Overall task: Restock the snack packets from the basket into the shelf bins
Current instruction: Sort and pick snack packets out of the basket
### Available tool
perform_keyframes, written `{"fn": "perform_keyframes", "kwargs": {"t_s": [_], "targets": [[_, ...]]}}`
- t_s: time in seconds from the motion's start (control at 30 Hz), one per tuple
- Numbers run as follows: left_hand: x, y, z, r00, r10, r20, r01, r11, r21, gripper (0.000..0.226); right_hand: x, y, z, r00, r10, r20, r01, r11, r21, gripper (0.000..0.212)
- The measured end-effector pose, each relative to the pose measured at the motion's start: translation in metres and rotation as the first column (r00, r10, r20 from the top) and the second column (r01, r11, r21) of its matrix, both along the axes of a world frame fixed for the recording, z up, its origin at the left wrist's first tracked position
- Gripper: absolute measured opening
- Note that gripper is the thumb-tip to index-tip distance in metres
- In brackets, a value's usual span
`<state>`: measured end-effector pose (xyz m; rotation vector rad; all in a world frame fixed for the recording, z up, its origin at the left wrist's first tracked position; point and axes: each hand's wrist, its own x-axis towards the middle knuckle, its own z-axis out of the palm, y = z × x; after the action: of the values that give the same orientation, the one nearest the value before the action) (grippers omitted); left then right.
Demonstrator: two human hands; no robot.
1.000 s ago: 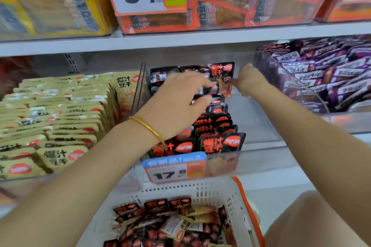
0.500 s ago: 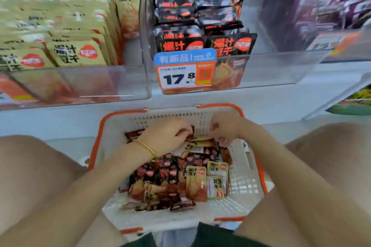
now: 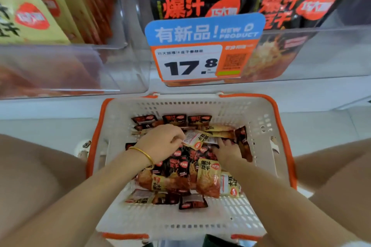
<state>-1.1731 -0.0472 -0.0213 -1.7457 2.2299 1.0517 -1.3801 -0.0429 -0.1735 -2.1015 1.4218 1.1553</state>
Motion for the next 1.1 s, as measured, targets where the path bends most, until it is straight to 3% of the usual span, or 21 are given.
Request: {"fn": "perform_keyframes", "kwargs": {"t_s": [0.17,0.3,0.37,0.43,0.53,0.63,0.7,0.77,0.83,0.87,0.93,1.03,1.1], "targets": [[0.008,-0.002,-0.004,0.999,0.044,0.006,-0.044,0.999,0.032,0.027,0.000,-0.003,-0.003,0.998,0.056,0.007,-0.055,0.996,-0.072,0.064],[0.004,-0.006,0.000,0.998,0.065,-0.002,-0.064,0.997,0.051,0.020,-0.007,-0.025,0.040,0.951,-0.041,0.306,0.015,0.996,0.089,0.047],[-0.002,-0.006,0.003,0.996,0.081,-0.025,-0.080,0.996,0.044,0.015,-0.017,-0.035,0.075,0.860,-0.198,0.471,0.117,0.974,0.196,0.044],[-0.009,-0.004,0.012,0.992,0.114,-0.059,-0.112,0.993,0.046,0.031,-0.030,-0.036,0.113,0.731,-0.397,0.555,0.231,0.909,0.346,0.043],[-0.019,0.001,0.023,0.973,0.178,-0.146,-0.169,0.983,0.071,0.046,-0.050,-0.023,0.161,0.480,-0.660,0.578,0.292,0.741,0.604,0.042],[-0.029,0.006,0.034,0.892,0.351,-0.286,-0.287,0.927,0.244,0.049,-0.062,-0.008,0.190,0.276,-0.766,0.581,0.261,0.641,0.722,0.037],[-0.035,0.009,0.045,0.844,0.370,-0.388,-0.284,0.923,0.261,0.028,-0.067,0.000,0.204,0.171,-0.788,0.591,0.256,0.615,0.746,0.032],[-0.042,0.010,0.061,0.830,0.343,-0.439,-0.290,0.939,0.185,0.007,-0.070,0.005,0.219,0.076,-0.783,0.618,0.281,0.611,0.740,0.024],[-0.047,0.010,0.081,0.828,0.304,-0.471,-0.296,0.951,0.092,0.015,-0.076,0.007,0.231,-0.014,-0.744,0.668,0.341,0.624,0.703,0.017],[-0.050,0.010,0.091,0.830,0.273,-0.487,-0.281,0.958,0.058,0.014,-0.078,0.008,0.238,-0.036,-0.714,0.699,0.375,0.639,0.672,0.026],[-0.057,0.009,0.115,0.848,0.180,-0.499,-0.223,0.974,-0.028,0.013,-0.081,0.011,0.255,-0.028,-0.669,0.743,0.396,0.675,0.622,0.042],[-0.070,0.010,0.156,0.845,0.062,-0.532,-0.171,0.972,-0.159,0.018,-0.085,0.015,0.282,-0.050,-0.608,0.792,0.329,0.739,0.588,0.046],[-0.076,0.009,0.179,0.823,0.044,-0.567,-0.215,0.947,-0.238,0.020,-0.093,0.018,0.295,-0.176,-0.575,0.799,0.294,0.744,0.600,0.063]]}}
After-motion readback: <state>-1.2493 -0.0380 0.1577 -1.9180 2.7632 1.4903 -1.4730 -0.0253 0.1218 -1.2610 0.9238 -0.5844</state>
